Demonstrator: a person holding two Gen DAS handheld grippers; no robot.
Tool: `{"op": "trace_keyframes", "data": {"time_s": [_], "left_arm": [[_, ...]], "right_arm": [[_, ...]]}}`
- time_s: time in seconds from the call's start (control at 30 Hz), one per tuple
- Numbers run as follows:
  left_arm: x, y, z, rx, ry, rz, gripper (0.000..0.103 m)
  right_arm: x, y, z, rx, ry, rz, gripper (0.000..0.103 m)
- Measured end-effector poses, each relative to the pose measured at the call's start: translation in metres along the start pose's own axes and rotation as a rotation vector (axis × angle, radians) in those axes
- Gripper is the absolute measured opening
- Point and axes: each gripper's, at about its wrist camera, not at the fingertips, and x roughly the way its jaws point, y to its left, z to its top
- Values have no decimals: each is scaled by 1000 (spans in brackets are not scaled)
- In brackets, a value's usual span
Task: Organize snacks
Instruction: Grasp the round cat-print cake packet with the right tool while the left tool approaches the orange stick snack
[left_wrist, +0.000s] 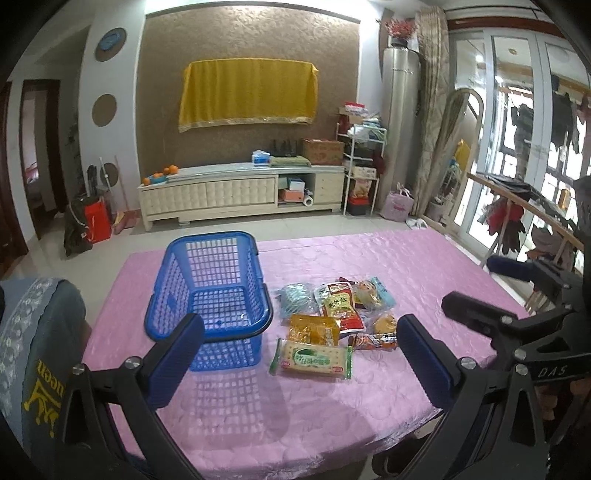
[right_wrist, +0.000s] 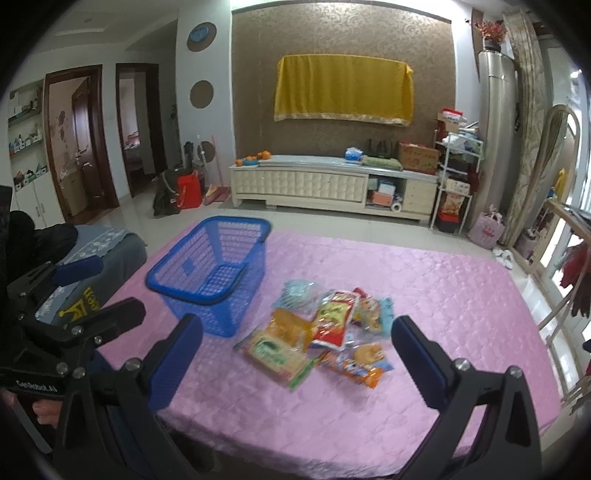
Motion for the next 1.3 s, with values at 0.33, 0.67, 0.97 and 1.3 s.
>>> {"op": "trace_keyframes", "data": {"time_s": [0.33,0.67,0.97,1.3], "left_arm": [[63,-23,15,36,88,-37,103],[146,-51,-6,43,262,-47,103],[198,-55,-28,28,383,-21,103],[233,-54,-38,25,445,-14,103]], "right_arm": [[36,-51,-2,-41,58,-62,103],[107,-110,-40,5,262,-2,103],[169,-132,-66,-45,401,16,93],[227,-131,-70,-117,516,66,92]]}}
